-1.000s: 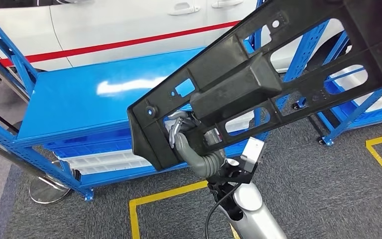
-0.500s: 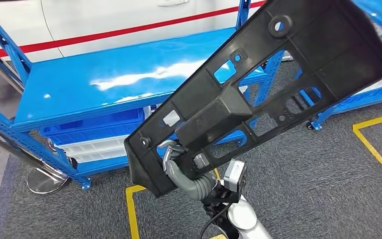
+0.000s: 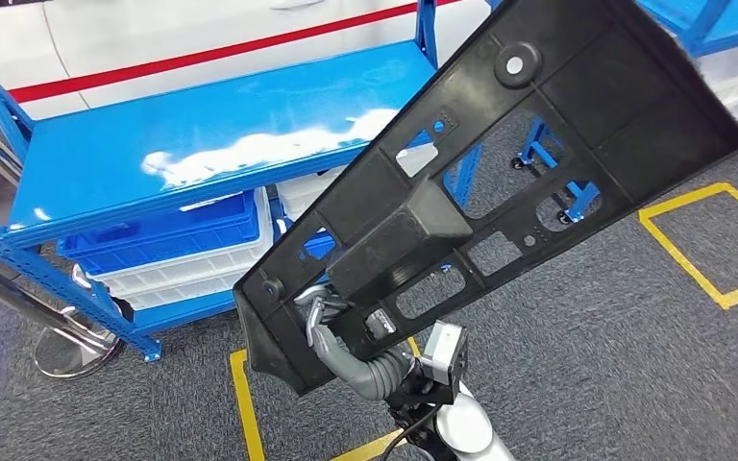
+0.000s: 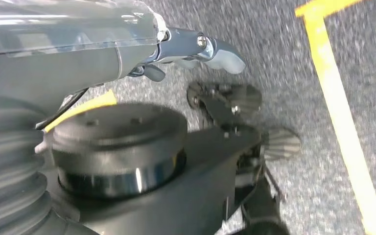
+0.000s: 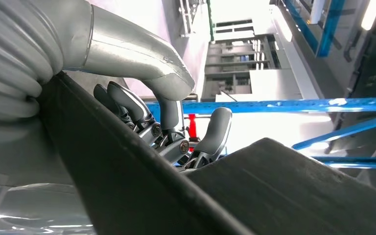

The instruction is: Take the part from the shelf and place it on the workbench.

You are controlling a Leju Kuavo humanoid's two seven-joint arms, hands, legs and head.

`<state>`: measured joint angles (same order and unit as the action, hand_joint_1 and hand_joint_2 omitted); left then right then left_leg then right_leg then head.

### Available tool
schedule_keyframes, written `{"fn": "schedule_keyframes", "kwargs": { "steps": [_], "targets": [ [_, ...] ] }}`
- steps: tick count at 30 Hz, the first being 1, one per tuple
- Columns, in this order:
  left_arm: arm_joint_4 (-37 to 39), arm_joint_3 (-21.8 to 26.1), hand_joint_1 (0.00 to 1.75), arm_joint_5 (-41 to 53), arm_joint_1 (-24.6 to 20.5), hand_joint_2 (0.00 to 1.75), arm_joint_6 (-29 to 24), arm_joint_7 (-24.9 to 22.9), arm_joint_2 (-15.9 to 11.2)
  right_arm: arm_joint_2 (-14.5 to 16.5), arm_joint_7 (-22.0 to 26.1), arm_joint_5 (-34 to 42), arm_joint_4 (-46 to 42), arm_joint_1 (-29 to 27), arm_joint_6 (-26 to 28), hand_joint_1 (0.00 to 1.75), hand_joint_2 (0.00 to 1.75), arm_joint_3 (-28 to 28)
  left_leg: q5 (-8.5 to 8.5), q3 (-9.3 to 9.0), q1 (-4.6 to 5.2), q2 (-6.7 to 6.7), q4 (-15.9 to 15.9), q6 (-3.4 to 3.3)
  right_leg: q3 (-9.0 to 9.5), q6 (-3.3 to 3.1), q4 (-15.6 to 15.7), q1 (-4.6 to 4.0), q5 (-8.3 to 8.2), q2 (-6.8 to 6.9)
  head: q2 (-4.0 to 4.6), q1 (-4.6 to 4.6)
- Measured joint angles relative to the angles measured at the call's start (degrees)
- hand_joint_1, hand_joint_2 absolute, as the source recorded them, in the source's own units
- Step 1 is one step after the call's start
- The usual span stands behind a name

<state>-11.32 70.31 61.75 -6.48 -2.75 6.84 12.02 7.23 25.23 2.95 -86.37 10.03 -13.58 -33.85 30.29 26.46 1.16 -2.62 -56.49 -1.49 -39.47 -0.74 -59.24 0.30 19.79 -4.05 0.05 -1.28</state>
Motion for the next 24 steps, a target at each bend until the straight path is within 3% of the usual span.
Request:
{"fn": "schedule_keyframes", "kwargs": {
  "steps": [1, 2, 3, 5, 6, 7, 9, 10, 11, 13, 14, 16, 17, 19, 21, 22, 23, 24],
  "targets": [
    [0.0, 0.0, 0.0, -0.02, -0.03, 1.75, -0.01, -0.01, 0.0, 0.01, 0.0, -0.03, 0.01, -0.04, 0.0, 1.75, 1.75, 0.04, -0.82, 0.12, -0.07, 0.57, 0.65, -0.22, -0.18, 0.28, 0.12, -0.06, -0.01, 0.04, 0.0, -0.05],
    [0.0, 0.0, 0.0, -0.04, -0.04, 1.75, -0.02, -0.01, 0.0, 0.0, 0.01, -0.08, 0.01, -0.05, -0.01, 1.75, 1.75, 0.09, -1.8, 0.37, -0.15, 1.22, 1.28, -0.44, -0.56, 0.5, -0.52, -0.18, 1.14, 0.49, 0.01, -0.01],
    [0.0, 0.0, 0.0, -0.06, -0.03, 1.75, -0.03, -0.01, 0.0, -0.01, 0.01, -0.14, 0.02, -0.04, -0.03, 1.75, 1.75, 0.13, -2.77, 0.83, -0.3, 1.89, 1.86, -0.62, -1.19, 0.67, -2.27, -0.27, 3.49, 1.24, 0.01, 0.06],
    [0.0, 0.01, 0.0, -0.08, 0.03, 1.75, -0.04, 0.0, 0.0, -0.04, 0.1, -0.33, 0.03, -0.02, -0.06, 1.75, 1.75, 0.15, -4.25, 2.34, -0.27, 3.15, 2.05, -0.82, -2.77, 1.04, -8.76, -0.09, 9.7, 2.82, 0.0, 0.16],
    [0.0, 0.01, 0.0, -0.08, 0.08, 1.75, -0.04, 0.0, 0.0, -0.07, 0.26, -0.53, 0.05, -0.04, -0.03, 1.75, 1.75, 0.16, -4.87, 3.3, -0.25, 3.82, 1.94, -0.75, -3.3, 1.3, -12.3, 0.11, 11.38, 3.17, -0.01, 0.16],
    [0.0, 0.01, 0.0, -0.08, 0.1, 1.75, -0.04, 0.0, 0.0, -0.11, 0.52, -0.87, 0.07, -0.07, 0.05, 1.75, 1.75, 0.16, -5.45, 4.29, -0.27, 4.51, 1.75, -0.65, -3.33, 1.58, -14.88, 0.37, 11.46, 3.43, -0.01, 0.18],
    [0.0, 0.0, 0.0, -0.11, 0.1, 1.75, -0.04, 0.0, 0.0, -0.16, 1.06, -1.76, 0.1, -0.08, 0.34, 1.75, 1.75, 0.17, -6.41, 6.38, -0.33, 5.8, 1.09, -0.3, -1.07, 2.14, -15.17, 0.94, 8.6, 4.08, -0.01, 0.18],
    [0.0, 0.0, 0.0, -0.13, 0.09, 1.75, -0.05, 0.0, -0.01, -0.16, 1.24, -2.17, 0.09, -0.08, 0.49, 1.75, 1.75, 0.17, -6.75, 7.35, -0.35, 6.32, 0.51, -0.04, 1.65, 2.42, -12.46, 1.19, 7.53, 5.03, -0.01, 0.18],
    [0.0, 0.0, 0.0, -0.15, 0.1, 1.75, -0.07, 0.0, -0.02, -0.12, 1.34, -2.45, 0.08, -0.05, 0.63, 1.75, 1.75, 0.17, -6.94, 8.22, -0.31, 6.73, -0.23, 0.23, 4.9, 2.63, -8.5, 1.22, 7.78, 6.29, -0.01, 0.18],
    [0.0, 0.0, 0.0, -0.16, 0.12, 1.75, -0.11, 0.0, -0.04, 0.01, 1.63, -2.81, 0.05, 0.0, 0.83, 1.75, 1.75, 0.17, -7.25, 9.29, -0.21, 7.51, -1.61, 0.84, 9.67, 1.98, -1.84, 0.93, 10.07, 8.09, -0.01, 0.09],
    [0.0, 0.0, 0.0, -0.16, 0.13, 1.75, -0.13, 0.0, -0.04, 0.06, 1.78, -2.95, 0.05, 0.01, 0.9, 1.75, 1.75, 0.17, -7.46, 9.53, -0.25, 7.95, -1.98, 1.15, 10.39, 1.37, -0.37, 0.64, 10.91, 8.12, -0.01, 0.05],
    [0.01, 0.0, 0.0, -0.15, 0.13, 1.75, -0.15, 0.0, -0.03, 0.08, 1.98, -3.2, 0.09, -0.03, 0.97, 1.75, 1.75, 0.17, -7.56, 9.79, -0.59, 8.35, -2.33, 2.0, 9.75, -0.07, -0.05, 0.45, 10.34, 7.29, -0.01, 0.05],
    [0.02, 0.0, 0.0, -0.14, 0.15, 1.75, -0.15, 0.01, -0.02, 0.08, 2.0, -3.32, 0.13, -0.03, 0.97, 1.75, 1.75, 0.17, -6.41, 10.21, -0.8, 7.56, -3.14, 2.45, 9.22, -0.65, -0.01, 0.41, 9.72, 6.83, -0.01, 0.04],
    [0.02, 0.0, 0.0, -0.07, 0.26, 1.75, -0.12, 0.02, -0.02, 0.17, 2.03, -3.46, 0.2, 0.01, 1.02, 1.75, 1.75, 0.17, -1.52, 11.81, -1.1, 4.9, -7.71, 3.1, 7.78, -1.49, 0.04, 0.41, 8.32, 5.89, -0.01, 0.0],
    [0.02, 0.0, 0.0, 0.06, 0.43, 1.75, -0.07, 0.02, -0.02, 0.25, 2.05, -3.53, 0.23, 0.0, 1.18, 1.75, 1.75, 0.17, 3.13, 13.53, -1.18, 3.37, -14.81, 3.1, 6.03, -1.8, 0.0, 0.18, 6.92, 4.66, -0.01, -0.02],
    [0.01, 0.0, 0.0, 0.13, 0.47, 1.75, -0.05, 0.01, -0.03, 0.25, 2.06, -3.59, 0.27, -0.03, 1.29, 1.75, 1.75, 0.19, 3.82, 13.7, -1.18, 3.16, -17.27, 2.95, 5.12, -1.84, -0.02, 0.03, 6.24, 4.0, -0.01, -0.01],
    [0.01, -0.01, 0.0, 0.18, 0.47, 1.75, -0.04, 0.01, -0.03, 0.25, 2.07, -3.65, 0.31, -0.07, 1.36, 1.75, 1.75, 0.2, 3.25, 13.06, -1.17, 3.04, -18.02, 2.7, 4.21, -1.84, -0.04, -0.11, 5.57, 3.32, -0.01, -0.02],
    [0.0, -0.02, 0.0, 0.23, 0.43, 1.75, -0.05, 0.01, -0.04, 0.25, 2.07, -3.72, 0.34, -0.1, 1.41, 1.75, 1.75, 0.21, 1.74, 11.35, -1.11, 2.85, -16.59, 2.34, 3.34, -1.8, -0.06, -0.21, 4.91, 2.64, -0.01, -0.01]
  ]
}}
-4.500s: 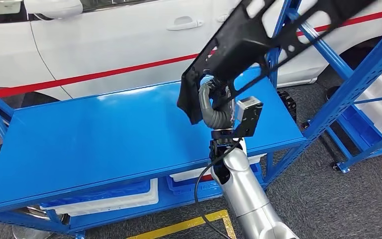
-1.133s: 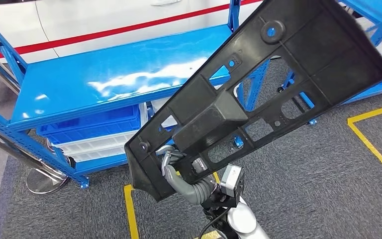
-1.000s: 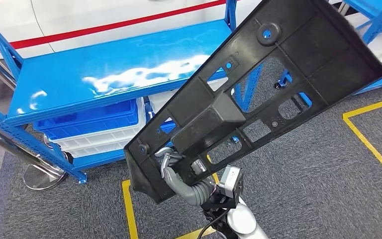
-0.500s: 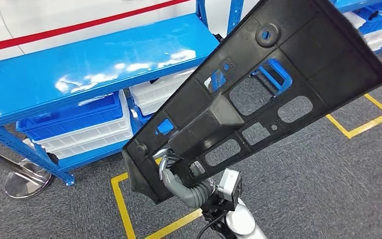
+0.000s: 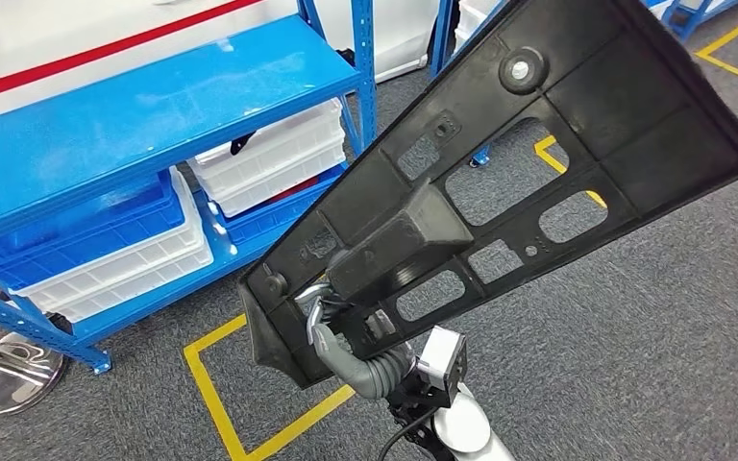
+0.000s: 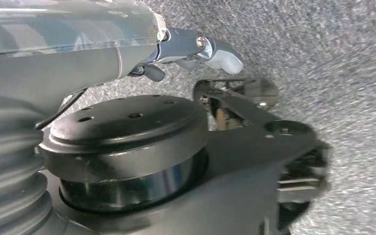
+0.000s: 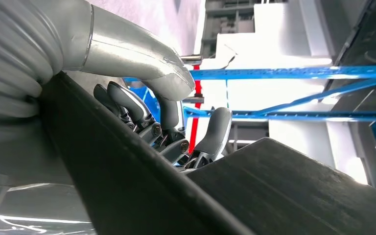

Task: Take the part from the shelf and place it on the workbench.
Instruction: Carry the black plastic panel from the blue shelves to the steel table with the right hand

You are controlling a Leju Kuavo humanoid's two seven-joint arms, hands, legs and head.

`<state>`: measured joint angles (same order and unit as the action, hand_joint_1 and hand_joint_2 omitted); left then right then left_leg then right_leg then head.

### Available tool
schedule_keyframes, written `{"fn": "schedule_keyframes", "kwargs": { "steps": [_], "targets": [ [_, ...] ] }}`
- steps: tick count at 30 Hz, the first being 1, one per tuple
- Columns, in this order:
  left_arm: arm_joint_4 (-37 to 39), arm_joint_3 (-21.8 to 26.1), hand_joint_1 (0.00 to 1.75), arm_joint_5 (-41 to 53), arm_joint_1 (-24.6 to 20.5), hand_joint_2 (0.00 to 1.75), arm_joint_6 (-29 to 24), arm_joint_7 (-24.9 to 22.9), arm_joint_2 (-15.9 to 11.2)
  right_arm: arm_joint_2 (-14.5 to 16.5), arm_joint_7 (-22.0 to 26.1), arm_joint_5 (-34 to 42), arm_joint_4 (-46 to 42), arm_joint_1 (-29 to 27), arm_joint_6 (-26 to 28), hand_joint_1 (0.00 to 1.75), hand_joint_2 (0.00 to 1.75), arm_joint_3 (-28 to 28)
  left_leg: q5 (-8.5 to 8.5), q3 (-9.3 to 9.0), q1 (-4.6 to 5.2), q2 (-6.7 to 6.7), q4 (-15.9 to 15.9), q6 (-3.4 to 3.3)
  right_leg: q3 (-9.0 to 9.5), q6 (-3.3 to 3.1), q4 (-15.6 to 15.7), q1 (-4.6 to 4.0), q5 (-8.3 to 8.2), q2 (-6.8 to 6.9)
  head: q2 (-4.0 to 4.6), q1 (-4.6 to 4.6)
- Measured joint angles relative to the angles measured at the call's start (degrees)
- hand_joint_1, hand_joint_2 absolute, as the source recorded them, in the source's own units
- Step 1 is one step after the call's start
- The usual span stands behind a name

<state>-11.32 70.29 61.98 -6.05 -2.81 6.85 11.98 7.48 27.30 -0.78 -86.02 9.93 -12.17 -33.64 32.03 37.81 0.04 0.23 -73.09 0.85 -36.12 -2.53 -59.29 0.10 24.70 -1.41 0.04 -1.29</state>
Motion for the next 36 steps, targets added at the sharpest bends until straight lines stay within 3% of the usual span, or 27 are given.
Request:
{"fn": "schedule_keyframes", "kwargs": {
  "steps": [1, 3, 4, 6, 8, 10, 12, 13, 14, 16, 18, 20, 22, 24, 26, 28, 29, 30, 31, 33, 35, 36],
  "targets": [
    [0.0, -0.02, 0.0, 0.04, -0.06, 1.75, -0.03, 0.01, -0.01, 0.01, 0.0, -0.1, 0.01, -0.02, 0.02, 1.75, 1.75, 0.01, -1.64, -2.63, 0.12, -0.58, 3.23, -0.47, -0.75, 0.07, -0.01, -0.03, -0.63, -0.65, 0.0, -0.01],
    [0.0, -0.08, 0.0, 0.21, -0.17, 1.75, -0.18, 0.04, -0.1, 0.1, 0.0, -0.35, 0.0, -0.02, 0.01, 1.75, 1.75, 0.04, -2.49, -8.64, 0.41, -2.64, 11.92, -1.42, -1.74, 0.39, -0.01, 0.03, -1.76, -1.73, 0.0, -0.01],
    [0.0, -0.11, 0.0, 0.31, -0.21, 1.75, -0.26, 0.07, -0.16, 0.17, 0.01, -0.46, 0.0, -0.02, 0.01, 1.75, 1.75, 0.05, -2.13, -10.57, 0.6, -3.46, 14.99, -1.7, -1.92, 0.67, 0.06, 0.16, -2.28, -2.15, 0.0, 0.01],
    [0.0, -0.24, 0.0, 0.46, -0.26, 1.75, -0.42, 0.15, -0.22, 0.3, 0.03, -0.56, 0.01, -0.02, 0.0, 1.75, 1.75, 0.08, -1.87, -11.81, 0.92, -3.39, 17.52, -1.92, -2.02, 1.44, 0.45, 0.43, -3.34, -3.06, 0.0, -0.1],
    [0.0, -0.38, 0.0, 0.52, -0.32, 1.75, -0.58, 0.17, -0.21, 0.31, 0.1, -0.61, 0.02, -0.04, 0.0, 1.75, 1.75, 0.15, -3.09, -11.71, 0.77, -2.27, 18.4, -2.26, -2.39, 1.97, 0.22, 0.41, -3.37, -2.77, 0.0, -0.18],
    [0.0, -0.45, 0.0, 0.62, -0.28, 1.75, -0.72, 0.18, -0.2, 0.28, 0.31, -0.71, 0.03, -0.03, 0.01, 1.75, 1.75, 0.28, -4.4, -11.22, 0.47, -0.95, 19.15, -2.55, -4.18, 2.25, -3.78, 0.24, -0.11, -0.91, 0.0, -0.1],
    [0.0, -0.49, 0.0, 0.76, -0.1, 1.75, -0.78, 0.19, -0.2, 0.22, 0.66, -0.8, 0.1, -0.11, 0.18, 1.75, 1.75, 0.37, -5.11, -10.08, 0.51, 0.43, 18.98, -2.64, -6.95, 2.72, -11.22, 0.35, 4.53, 0.41, 0.0, -0.05],
    [0.0, -0.51, 0.0, 0.84, -0.02, 1.75, -0.78, 0.19, -0.2, 0.17, 0.79, -0.81, 0.14, -0.2, 0.33, 1.75, 1.75, 0.4, -5.33, -9.47, 0.49, 1.14, 18.74, -2.56, -7.66, 3.0, -13.97, 0.53, 5.81, 0.67, 0.0, -0.05],
    [0.0, -0.52, 0.0, 0.91, 0.03, 1.75, -0.77, 0.19, -0.19, 0.11, 0.87, -0.82, 0.19, -0.27, 0.49, 1.75, 1.75, 0.44, -5.5, -8.87, 0.43, 1.81, 18.43, -2.45, -7.39, 3.27, -14.82, 0.74, 6.08, 0.9, 0.0, -0.05],
    [0.0, -0.56, 0.0, 0.99, 0.03, 1.75, -0.73, 0.2, -0.18, 0.05, 0.93, -0.82, 0.2, -0.32, 0.65, 1.75, 1.75, 0.53, -5.56, -7.81, 0.27, 3.01, 17.48, -2.12, -3.27, 3.73, -9.84, 1.17, 4.14, 1.93, 0.0, -0.05],
    [0.01, -0.66, 0.0, 1.03, -0.02, 1.75, -0.67, 0.25, -0.21, 0.05, 0.99, -0.92, 0.17, -0.33, 0.73, 1.75, 1.75, 0.58, -5.22, -6.97, 0.31, 3.91, 16.18, -1.51, 1.21, 3.48, -2.98, 1.15, 2.84, 3.93, 0.0, -0.06],
    [0.02, -0.82, 0.0, 1.14, -0.05, 1.75, -0.62, 0.39, -0.22, 0.06, 1.06, -1.17, 0.14, -0.46, 0.88, 1.75, 1.75, 0.67, -4.97, -6.53, 0.42, 4.51, 15.31, -0.76, 2.23, 2.62, -0.87, 0.8, 2.92, 4.64, 0.0, -0.1],
    [0.02, -0.97, 0.0, 1.4, -0.08, 1.75, -0.54, 0.57, -0.18, 0.04, 1.26, -1.5, 0.1, -0.76, 1.04, 1.75, 1.75, 0.9, -4.87, -6.45, 0.29, 4.99, 15.03, -0.05, 1.94, 1.76, -0.84, 0.66, 2.48, 3.67, 0.0, -0.1],
    [0.02, -1.13, 0.0, 1.71, -0.05, 1.75, -0.31, 0.73, -0.15, 0.01, 1.74, -1.82, 0.03, -1.09, 1.4, 1.75, 1.75, 1.12, -3.29, -5.81, -0.01, 3.44, 13.19, 0.64, 1.77, 0.97, -0.52, 0.74, 2.0, 2.78, 0.0, -0.09],
    [0.02, -1.36, 0.0, 2.01, 0.13, 1.75, 0.0, 0.78, -0.14, -0.01, 2.14, -2.22, -0.09, -1.41, 1.93, 1.75, 1.75, 1.22, 0.5, -3.49, -0.26, 1.04, 7.28, 1.07, 1.48, 0.44, -0.41, 0.73, 1.63, 1.8, 0.0, -0.14],
    [0.02, -1.6, 0.0, 2.32, 0.34, 1.75, 0.29, 0.57, -0.14, -0.02, 2.23, -2.68, -0.22, -1.93, 2.46, 1.75, 1.75, 1.32, 3.6, -0.7, -0.32, 0.36, 0.38, 1.16, 1.1, 0.24, -0.46, 0.55, 1.34, 0.61, 0.0, -0.15],
    [0.02, -1.73, 0.0, 2.48, 0.42, 1.75, 0.43, 0.34, -0.14, -0.03, 2.24, -2.85, -0.3, -2.26, 2.73, 1.75, 1.75, 1.38, 3.74, -0.17, -0.32, 0.3, -1.06, 1.1, 0.95, 0.24, -0.51, 0.49, 1.21, -0.06, 0.0, -0.15],
    [0.02, -1.86, 0.0, 2.63, 0.46, 1.75, 0.58, 0.08, -0.14, -0.04, 2.23, -3.0, -0.4, -2.54, 2.99, 1.75, 1.75, 1.43, 2.71, -0.72, -0.32, 0.23, -0.17, 0.99, 0.86, 0.31, -0.55, 0.46, 1.1, -0.71, 0.0, -0.15],
    [0.02, -1.98, 0.0, 2.77, 0.47, 1.75, 0.74, -0.21, -0.14, -0.04, 2.22, -3.14, -0.56, -2.78, 3.26, 1.75, 1.75, 1.48, 0.83, -2.24, -0.33, -0.01, 2.75, 0.8, 0.82, 0.41, -0.6, 0.46, 1.0, -1.39, 0.0, -0.15],
    [0.02, -2.21, 0.0, 3.04, 0.46, 1.75, 1.08, -0.88, -0.14, -0.03, 2.21, -3.5, -1.03, -3.08, 3.96, 1.75, 1.75, 1.63, -2.6, -6.02, -0.39, -2.03, 10.61, 0.31, 0.69, 0.77, -0.67, 0.48, 0.77, -2.59, 0.0, -0.14],
    [0.02, -2.45, 0.0, 3.47, 0.43, 1.75, 1.33, -1.74, -0.14, -0.03, 2.13, -3.87, -1.6, -3.42, 4.94, 1.75, 1.75, 1.95, -3.53, -7.9, -0.29, -3.72, 14.81, -0.11, 0.23, 1.43, -0.69, 0.6, 0.34, -3.54, 0.0, -0.13],
    [0.02, -2.6, 0.0, 3.72, 0.41, 1.75, 1.39, -2.22, -0.15, -0.03, 2.06, -4.04, -1.86, -3.73, 5.48, 1.75, 1.75, 2.19, -3.45, -8.02, -0.16, -3.73, 15.18, -0.3, 0.0, 1.86, -0.61, 0.67, 0.07, -3.98, 0.0, -0.12]
  ]
}}
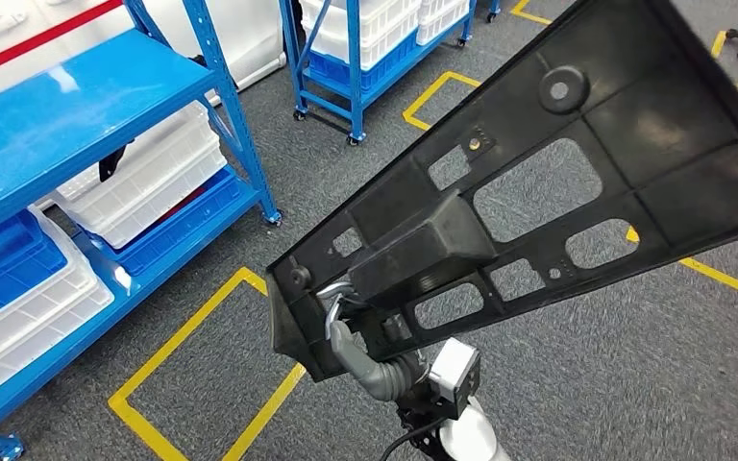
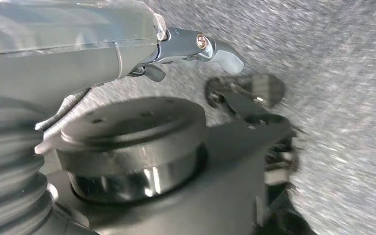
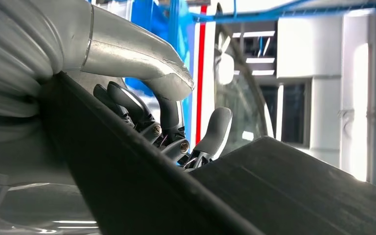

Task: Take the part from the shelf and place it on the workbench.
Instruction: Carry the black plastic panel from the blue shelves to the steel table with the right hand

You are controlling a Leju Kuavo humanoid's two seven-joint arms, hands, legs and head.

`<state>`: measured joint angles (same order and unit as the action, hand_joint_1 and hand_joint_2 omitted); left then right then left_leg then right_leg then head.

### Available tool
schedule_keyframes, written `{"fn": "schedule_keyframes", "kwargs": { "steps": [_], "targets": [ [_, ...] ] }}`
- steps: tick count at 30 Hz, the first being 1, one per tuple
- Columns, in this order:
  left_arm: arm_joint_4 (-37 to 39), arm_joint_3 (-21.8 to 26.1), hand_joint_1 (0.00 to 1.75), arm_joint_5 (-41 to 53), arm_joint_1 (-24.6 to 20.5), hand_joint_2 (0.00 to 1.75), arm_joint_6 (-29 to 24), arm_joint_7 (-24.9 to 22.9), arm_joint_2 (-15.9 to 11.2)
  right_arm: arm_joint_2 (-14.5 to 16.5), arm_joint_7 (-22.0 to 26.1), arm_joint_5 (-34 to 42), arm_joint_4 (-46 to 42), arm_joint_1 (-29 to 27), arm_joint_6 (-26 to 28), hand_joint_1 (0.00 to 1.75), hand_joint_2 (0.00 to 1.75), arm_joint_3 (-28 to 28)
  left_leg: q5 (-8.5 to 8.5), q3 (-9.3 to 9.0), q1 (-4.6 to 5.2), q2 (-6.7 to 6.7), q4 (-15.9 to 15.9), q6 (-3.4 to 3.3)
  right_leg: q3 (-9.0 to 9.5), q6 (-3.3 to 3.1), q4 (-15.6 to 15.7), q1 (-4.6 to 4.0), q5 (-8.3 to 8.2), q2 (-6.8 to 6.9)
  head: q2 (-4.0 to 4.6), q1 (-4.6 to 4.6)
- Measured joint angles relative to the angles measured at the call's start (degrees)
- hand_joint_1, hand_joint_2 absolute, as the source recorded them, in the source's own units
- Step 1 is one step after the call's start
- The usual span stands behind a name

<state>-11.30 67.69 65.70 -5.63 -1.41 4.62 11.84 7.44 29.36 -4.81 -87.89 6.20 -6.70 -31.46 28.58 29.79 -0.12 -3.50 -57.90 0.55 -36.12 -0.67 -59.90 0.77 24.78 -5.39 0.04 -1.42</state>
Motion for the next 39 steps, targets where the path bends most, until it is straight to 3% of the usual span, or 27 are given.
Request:
{"fn": "schedule_keyframes", "kwargs": {
  "steps": [2, 4, 6, 8, 9, 10, 12, 14, 17, 19, 21, 22, 23, 24, 26, 28, 30, 32, 34, 36, 38, 39],
  "targets": [
    [0.0, -0.4, 0.0, 0.55, -0.01, 1.75, 0.23, -0.95, 0.0, -0.04, -0.16, -0.39, -0.58, -0.9, 1.28, 1.75, 1.75, 0.57, -0.49, -0.07, -0.02, 1.02, 0.58, -0.64, -0.33, 0.72, 0.04, 0.03, -0.18, -0.12, 0.0, 0.03],
    [0.0, -0.9, 0.0, 1.21, 0.01, 1.75, 0.7, -1.74, 0.01, -0.11, -0.32, -0.82, -1.22, -1.63, 2.69, 1.75, 1.75, 1.21, -1.13, -0.09, -0.12, 2.26, 1.31, -1.42, -1.54, 1.03, -2.52, -0.17, 1.82, 2.02, 0.0, 0.2],
    [0.0, -1.38, 0.0, 1.9, 0.1, 1.75, 1.25, -2.48, 0.01, -0.18, -0.59, -1.16, -1.89, -2.36, 3.97, 1.75, 1.75, 1.85, -1.37, 0.16, 0.08, 3.62, 1.45, -1.8, -4.57, 1.18, -9.39, -0.21, 5.83, 4.29, 0.0, 0.35],
    [0.0, -1.85, 0.0, 2.34, 0.22, 1.75, 1.62, -3.12, -0.01, -0.25, -1.05, -1.53, -2.51, -3.46, 4.91, 1.75, 1.75, 2.49, -1.36, 0.44, 0.26, 5.06, 1.33, -1.9, -6.91, 1.37, -15.06, -0.13, 7.95, 4.78, 0.0, 0.36],
    [0.0, -2.09, 0.0, 2.46, 0.23, 1.75, 1.73, -3.31, -0.01, -0.29, -1.25, -1.69, -2.75, -3.97, 5.22, 1.75, 1.75, 2.79, -1.33, 0.51, 0.3, 5.74, 1.27, -1.91, -6.62, 1.39, -15.03, -0.11, 7.42, 4.92, 0.0, 0.37],
    [0.0, -2.31, 0.0, 2.55, 0.2, 1.75, 1.77, -3.42, -0.01, -0.34, -1.37, -1.79, -2.95, -4.32, 5.41, 1.75, 1.75, 3.04, -1.27, 0.52, 0.32, 6.36, 1.21, -1.87, -5.26, 1.35, -12.88, -0.1, 6.04, 5.23, 0.0, 0.37],
    [0.0, -2.62, 0.0, 2.63, 0.11, 1.75, 1.71, -3.39, -0.01, -0.39, -1.41, -1.95, -3.49, -4.66, 5.57, 1.75, 1.75, 3.43, -1.01, 0.48, 0.51, 7.44, 0.97, -1.59, -0.76, 0.97, -5.11, -0.38, 2.94, 7.4, 0.0, 0.37],
    [0.0, -2.73, 0.0, 2.56, 0.05, 1.75, 1.05, -3.05, -0.02, -0.38, -1.32, -2.37, -4.21, -4.81, 5.56, 1.75, 1.75, 3.74, -0.67, 0.53, 0.8, 8.35, 0.62, -1.07, 1.71, 0.3, -0.19, -0.84, 1.87, 9.16, 0.0, 0.34],
    [0.0, -2.77, 0.0, 2.1, -0.16, 1.75, -1.55, -1.75, -0.16, -0.34, -0.71, -3.22, -5.2, -5.12, 5.55, 1.75, 1.75, 4.62, -0.22, 0.5, 0.85, 9.45, 0.29, -0.3, 1.59, -0.58, 0.6, -0.95, 1.78, 7.93, 0.01, 0.33],
    [0.0, -2.75, 0.0, 1.94, -0.37, 1.75, -3.5, -0.77, -0.42, -0.16, -0.23, -3.66, -6.29, -5.14, 5.46, 1.75, 1.75, 5.39, 1.7, 1.4, 0.57, 7.45, -2.17, 0.34, 1.57, -1.17, 0.88, -0.64, 1.46, 6.89, 0.0, 0.33],
    [0.0, -2.75, 0.0, 1.89, -0.35, 1.75, -4.61, -0.24, -0.73, 0.16, -0.01, -3.9, -7.45, -5.06, 5.39, 1.75, 1.75, 6.01, 5.49, 4.33, 0.21, 4.77, -9.13, 0.87, 1.52, -1.52, 0.94, -0.46, 1.27, 5.75, 0.0, 0.28],
    [0.0, -2.75, 0.0, 1.85, -0.29, 1.75, -4.92, -0.11, -0.88, 0.28, -0.01, -3.93, -7.82, -5.08, 5.39, 1.75, 1.75, 6.25, 7.03, 6.03, 0.06, 4.26, -12.96, 1.06, 1.5, -1.59, 0.92, -0.47, 1.22, 5.11, 0.01, 0.28],
    [0.0, -2.74, 0.0, 1.74, -0.27, 1.75, -5.27, 0.05, -1.01, 0.33, -0.01, -3.96, -8.05, -5.14, 5.36, 1.75, 1.75, 6.48, 7.65, 7.24, -0.05, 4.07, -15.6, 1.2, 1.49, -1.61, 0.88, -0.47, 1.19, 4.4, 0.01, 0.28],
    [0.0, -2.73, 0.0, 1.48, -0.27, 1.75, -5.73, 0.34, -1.12, 0.34, -0.01, -3.99, -8.22, -5.21, 5.28, 1.75, 1.75, 6.72, 7.09, 7.52, -0.14, 4.02, -16.06, 1.26, 1.49, -1.59, 0.82, -0.46, 1.16, 3.72, 0.0, 0.28],
    [0.0, -2.65, 0.0, 0.45, -0.33, 1.75, -6.69, 1.28, -1.26, 0.38, 0.21, -4.04, -8.67, -5.27, 4.96, 1.75, 1.75, 7.18, 3.34, 5.29, -0.36, 3.44, -10.88, 1.2, 1.53, -1.49, 0.66, -0.41, 1.11, 2.32, 0.0, 0.28],
    [0.0, -2.31, 0.0, -0.91, -0.41, 1.75, -7.24, 2.14, -1.37, 0.53, 0.71, -3.76, -9.24, -5.16, 4.49, 1.75, 1.75, 7.66, 0.28, 2.02, -0.62, 1.21, -3.42, 0.93, 1.33, -1.11, 0.44, -0.42, 0.97, 1.05, 0.0, 0.3],
    [0.0, -1.89, 0.0, -1.74, -0.51, 1.75, -7.92, 2.75, -1.42, 0.79, 1.03, -2.99, -9.56, -5.03, 3.91, 1.75, 1.75, 8.19, -0.3, 0.77, -0.57, -0.17, -0.3, 0.51, 0.82, -0.37, 0.36, -0.32, 0.59, 0.02, 0.0, 0.32],
    [0.0, -1.72, 0.0, -1.69, -0.6, 1.75, -9.38, 3.11, -1.44, 0.96, 1.12, -2.08, -9.59, -5.12, 3.33, 1.75, 1.75, 8.75, -0.67, 0.8, -0.47, 0.67, 0.11, -0.18, 0.38, 0.4, 0.44, -0.15, 0.22, -0.52, 0.0, 0.34],
    [0.0, -1.7, 0.0, -1.16, -0.64, 1.75, -11.03, 2.99, -1.46, 1.01, 1.43, -1.44, -9.56, -5.2, 2.96, 1.75, 1.75, 9.17, -1.25, 0.88, -0.52, 1.87, 0.66, -1.11, -0.49, 0.85, -1.23, -0.27, 1.62, 1.38, 0.0, 0.47],
    [0.0, -1.7, 0.0, -0.56, -0.49, 1.75, -11.9, 2.42, -1.54, 1.13, 1.86, -1.01, -9.48, -5.27, 2.91, 1.75, 1.75, 9.31, -1.56, 1.09, -0.36, 3.24, 0.91, -1.68, -2.97, 1.03, -7.07, -0.36, 5.34, 4.0, 0.0, 0.63],
    [0.0, -1.7, 0.0, -0.14, -0.22, 1.75, -12.17, 1.51, -1.65, 1.27, 2.06, -0.77, -9.36, -5.58, 3.31, 1.75, 1.75, 9.41, -1.59, 1.32, -0.13, 4.67, 0.86, -1.81, -5.74, 1.21, -13.79, -0.27, 8.26, 4.72, 0.0, 0.67],
    [0.0, -1.7, 0.0, -0.04, -0.14, 1.75, -12.12, 0.99, -1.69, 1.3, 2.08, -0.73, -9.28, -5.82, 3.63, 1.75, 1.75, 9.52, -1.58, 1.38, -0.06, 5.38, 0.82, -1.83, -6.04, 1.27, -14.94, -0.2, 8.29, 4.86, 0.01, 0.67]
  ]
}}
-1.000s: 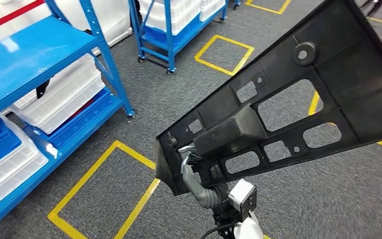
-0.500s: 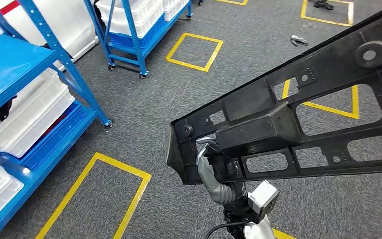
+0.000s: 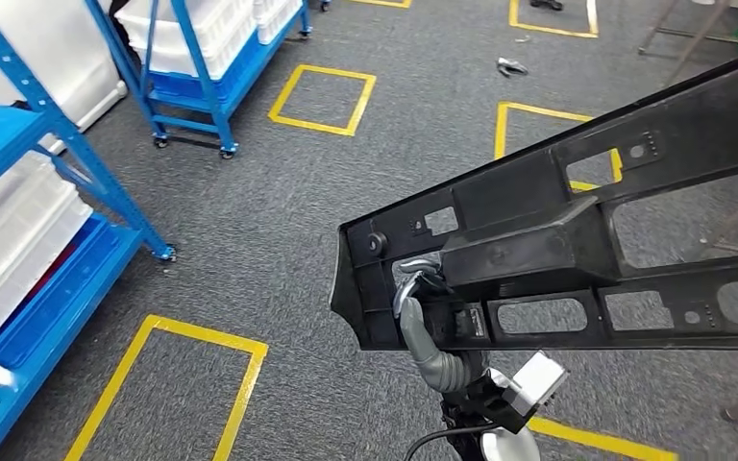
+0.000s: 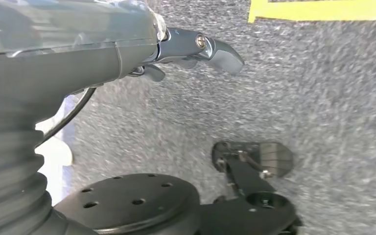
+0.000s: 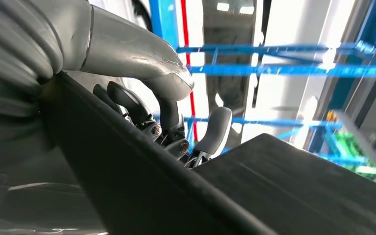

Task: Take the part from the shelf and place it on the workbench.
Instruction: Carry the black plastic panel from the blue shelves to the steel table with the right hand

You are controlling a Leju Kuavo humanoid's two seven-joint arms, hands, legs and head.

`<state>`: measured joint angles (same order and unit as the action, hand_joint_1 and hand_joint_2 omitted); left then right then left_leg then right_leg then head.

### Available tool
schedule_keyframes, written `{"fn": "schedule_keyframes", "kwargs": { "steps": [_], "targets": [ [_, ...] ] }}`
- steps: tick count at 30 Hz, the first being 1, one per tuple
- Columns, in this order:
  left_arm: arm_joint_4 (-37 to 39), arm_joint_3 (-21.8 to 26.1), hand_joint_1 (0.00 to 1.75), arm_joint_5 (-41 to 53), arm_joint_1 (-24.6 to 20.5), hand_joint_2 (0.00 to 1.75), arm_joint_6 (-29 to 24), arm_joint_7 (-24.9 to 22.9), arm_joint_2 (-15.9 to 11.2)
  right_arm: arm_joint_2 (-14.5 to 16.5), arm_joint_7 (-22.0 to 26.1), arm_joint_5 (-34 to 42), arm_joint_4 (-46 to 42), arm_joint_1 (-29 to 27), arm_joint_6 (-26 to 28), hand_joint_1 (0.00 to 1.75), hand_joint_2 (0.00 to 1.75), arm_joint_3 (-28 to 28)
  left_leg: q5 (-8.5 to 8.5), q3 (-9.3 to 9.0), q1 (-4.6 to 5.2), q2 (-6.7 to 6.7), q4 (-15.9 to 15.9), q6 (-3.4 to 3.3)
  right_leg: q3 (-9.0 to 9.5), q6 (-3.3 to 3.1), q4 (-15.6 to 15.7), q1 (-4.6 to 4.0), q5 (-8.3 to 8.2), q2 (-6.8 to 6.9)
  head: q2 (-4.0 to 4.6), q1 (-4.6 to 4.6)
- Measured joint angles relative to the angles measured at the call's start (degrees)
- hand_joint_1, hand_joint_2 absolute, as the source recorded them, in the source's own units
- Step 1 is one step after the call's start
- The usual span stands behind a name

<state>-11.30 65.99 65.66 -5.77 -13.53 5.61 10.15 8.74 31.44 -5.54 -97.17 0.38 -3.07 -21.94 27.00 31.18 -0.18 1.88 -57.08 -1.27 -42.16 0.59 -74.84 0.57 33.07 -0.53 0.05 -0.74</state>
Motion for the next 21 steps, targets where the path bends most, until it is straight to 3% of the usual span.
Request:
{"fn": "schedule_keyframes", "kwargs": {
  "steps": [1, 2, 4, 6, 9, 10, 12, 14, 15, 16, 18, 20, 21],
  "targets": [
    [0.0, 0.0, 0.0, 0.0, 0.02, 1.75, 0.2, -0.52, -0.03, 0.01, 0.06, 0.01, 0.08, -0.23, 0.39, 1.75, 1.75, 0.14, 0.03, 0.02, 0.04, 0.65, -0.05, 0.02, 0.83, 0.01, 1.06, 0.07, -1.0, 0.21, 0.0, 0.0],
    [0.0, 0.0, 0.0, -0.03, -0.02, 1.75, 0.46, -0.99, -0.05, 0.01, 0.17, -0.01, 0.15, -0.4, 0.7, 1.75, 1.75, 0.28, 0.08, 0.0, 0.06, 1.23, -0.12, 0.09, 2.7, -0.05, 4.18, 0.11, -2.71, 0.73, 0.0, 0.0],
    [0.0, 0.0, 0.0, -0.09, -0.14, 1.75, 0.9, -1.87, -0.07, 0.01, 0.62, -0.14, 0.22, -0.51, 1.19, 1.75, 1.75, 0.51, 0.3, -0.02, 0.23, 2.15, -0.37, 0.41, 6.91, -0.42, 11.97, -0.2, -5.27, 3.18, 0.0, 0.0],
    [0.0, 0.0, 0.0, -0.09, -0.19, 1.75, 1.09, -2.61, -0.07, 0.01, 1.05, -0.51, 0.24, -0.52, 1.55, 1.75, 1.75, 0.63, 0.48, -0.01, 0.51, 2.97, -0.58, 0.92, 8.53, -0.93, 15.51, -0.64, -5.72, 4.58, 0.01, -0.04],
    [0.0, 0.0, 0.0, -0.09, -0.31, 1.75, 1.37, -3.26, 0.14, -0.04, 1.44, -1.6, 0.18, -0.92, 1.97, 1.75, 1.75, 0.81, 0.73, -0.11, 0.53, 4.13, -0.65, 1.77, 8.29, -1.72, 15.82, -0.73, -6.02, 2.99, 0.0, -0.05],
    [0.0, 0.0, 0.0, -0.1, -0.4, 1.75, 1.6, -3.16, 0.3, -0.07, 1.5, -2.01, 0.02, -1.14, 2.01, 1.75, 1.75, 0.87, 1.36, 0.1, 0.42, 3.46, -1.29, 2.09, 8.26, -2.03, 15.99, -0.58, -6.19, 2.44, -0.01, -0.05],
    [0.0, 0.0, 0.0, -0.19, -0.43, 1.75, 2.42, -2.6, 0.71, -0.13, 1.54, -2.82, -0.42, -1.47, 2.08, 1.75, 1.75, 0.92, 4.41, 1.97, 0.11, 0.83, -5.83, 2.64, 8.24, -2.56, 16.23, -0.26, -6.53, 1.4, -0.01, -0.09],
    [0.02, 0.0, 0.0, -0.43, -0.27, 1.75, 3.38, -1.84, 1.13, -0.28, 1.55, -3.3, -0.84, -1.83, 2.02, 1.75, 1.75, 0.91, 8.1, 5.37, -0.08, -1.01, -13.69, 2.93, 8.09, -2.79, 16.2, -0.27, -6.67, 0.17, -0.01, -0.12],
    [0.03, 0.0, 0.0, -0.57, -0.21, 1.75, 3.74, -1.46, 1.3, -0.42, 1.56, -3.41, -1.0, -2.11, 1.94, 1.75, 1.75, 0.86, 8.87, 6.61, -0.11, -1.24, -16.46, 2.98, 8.07, -2.83, 16.17, -0.3, -6.7, -0.52, -0.01, -0.11],
    [0.04, 0.0, 0.0, -0.71, -0.18, 1.75, 4.07, -1.14, 1.48, -0.61, 1.6, -3.45, -1.13, -2.41, 1.85, 1.75, 1.75, 0.75, 8.51, 6.96, -0.12, -1.33, -17.26, 2.96, 8.07, -2.82, 16.11, -0.31, -6.72, -1.24, -0.01, -0.11],
    [0.04, 0.0, 0.0, -0.92, -0.21, 1.75, 4.57, -0.56, 1.78, -1.02, 1.81, -3.3, -1.25, -2.77, 1.69, 1.75, 1.75, 0.34, 4.93, 4.57, -0.13, -1.81, -12.19, 2.68, 8.15, -2.75, 15.99, -0.31, -6.76, -2.66, -0.01, -0.11],
    [0.04, 0.05, 0.0, -1.27, -0.24, 1.75, 4.96, -0.09, 1.95, -1.46, 2.44, -2.54, -1.26, -2.76, 1.56, 1.75, 1.75, -0.37, 1.75, 1.04, -0.27, -4.32, -4.38, 2.19, 7.99, -2.43, 15.82, -0.28, -6.89, -3.99, 0.0, -0.08],
    [0.04, 0.1, 0.0, -1.49, -0.24, 1.75, 5.09, 0.07, 1.99, -1.7, 2.87, -2.0, -1.26, -2.72, 1.5, 1.75, 1.75, -0.84, 1.11, 0.02, -0.29, -5.43, -1.99, 1.97, 7.76, -2.12, 15.77, -0.24, -7.03, -4.55, 0.0, -0.08]
  ]
}}
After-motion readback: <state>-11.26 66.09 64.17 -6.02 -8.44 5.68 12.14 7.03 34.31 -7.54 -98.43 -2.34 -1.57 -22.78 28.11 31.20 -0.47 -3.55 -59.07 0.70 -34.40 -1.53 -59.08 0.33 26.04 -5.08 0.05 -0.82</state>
